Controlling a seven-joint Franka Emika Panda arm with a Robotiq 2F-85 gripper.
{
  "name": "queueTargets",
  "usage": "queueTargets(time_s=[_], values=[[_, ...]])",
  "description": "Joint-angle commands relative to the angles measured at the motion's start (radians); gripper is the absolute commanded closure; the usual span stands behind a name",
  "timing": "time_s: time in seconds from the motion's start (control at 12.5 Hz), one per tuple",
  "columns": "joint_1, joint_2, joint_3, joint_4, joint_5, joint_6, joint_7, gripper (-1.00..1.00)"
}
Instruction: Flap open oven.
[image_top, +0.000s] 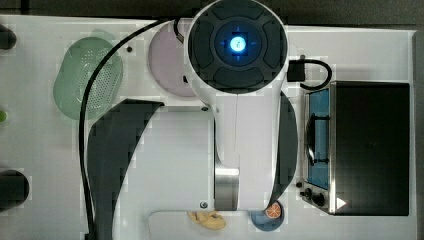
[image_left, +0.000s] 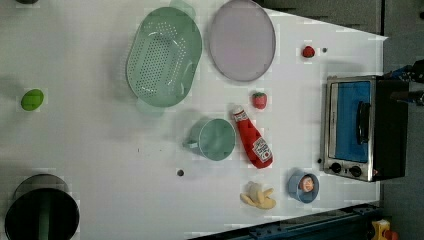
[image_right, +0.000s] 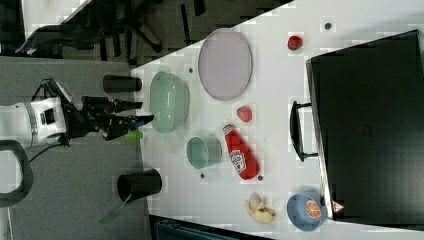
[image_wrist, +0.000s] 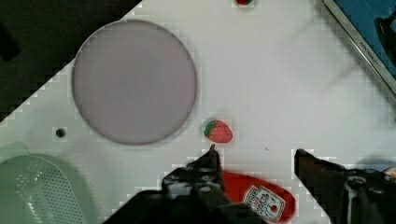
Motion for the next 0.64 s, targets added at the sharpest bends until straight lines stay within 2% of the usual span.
queueTargets(time_s=[0.08,0.24,0.48,0.56,0.64], values=[[-0.036,-0.382,-0.051,-0.219,0.018,-0.212,0.176,-0.59],[-0.036,-0.382,-0.051,-0.219,0.018,-0.212,0.176,-0.99],[-0.036,-0.382,-0.051,-0.219,0.018,-0.212,0.176,-1.00],[-0.036,-0.382,-0.051,-0.219,0.018,-0.212,0.176,-0.89],[-0.036,-0.382,-0.051,-0.219,0.018,-0.212,0.176,-0.65]])
